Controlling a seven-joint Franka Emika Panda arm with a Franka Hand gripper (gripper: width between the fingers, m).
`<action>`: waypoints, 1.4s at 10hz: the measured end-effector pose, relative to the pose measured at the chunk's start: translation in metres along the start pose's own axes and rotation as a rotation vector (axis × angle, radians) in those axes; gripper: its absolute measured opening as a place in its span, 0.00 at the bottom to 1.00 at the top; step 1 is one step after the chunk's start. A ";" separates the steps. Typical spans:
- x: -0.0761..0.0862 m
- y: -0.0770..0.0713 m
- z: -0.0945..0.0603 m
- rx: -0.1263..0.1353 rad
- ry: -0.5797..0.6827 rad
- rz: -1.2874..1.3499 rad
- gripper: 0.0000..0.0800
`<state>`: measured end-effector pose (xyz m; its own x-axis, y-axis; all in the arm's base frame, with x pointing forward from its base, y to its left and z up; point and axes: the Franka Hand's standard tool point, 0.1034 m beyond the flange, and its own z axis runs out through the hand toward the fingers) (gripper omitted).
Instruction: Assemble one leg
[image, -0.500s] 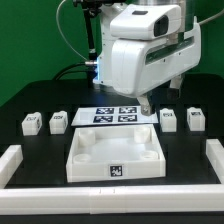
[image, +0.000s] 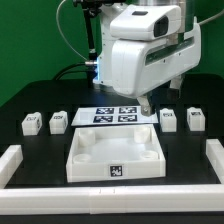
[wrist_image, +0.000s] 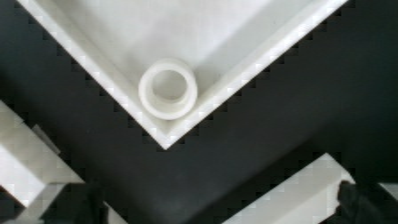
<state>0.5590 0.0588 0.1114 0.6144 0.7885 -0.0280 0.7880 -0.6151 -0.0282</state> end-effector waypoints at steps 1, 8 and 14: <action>0.000 0.000 0.000 0.000 0.000 0.000 0.81; -0.092 -0.050 0.034 0.013 -0.009 -0.243 0.81; -0.133 -0.038 0.103 0.041 0.024 -0.769 0.81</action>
Offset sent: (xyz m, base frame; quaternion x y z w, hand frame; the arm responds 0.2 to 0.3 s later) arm 0.0000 0.0000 0.0000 0.0000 0.0000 0.0000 1.0000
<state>0.4429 -0.0229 0.0134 -0.1044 0.9939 0.0363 0.9920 0.1067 -0.0678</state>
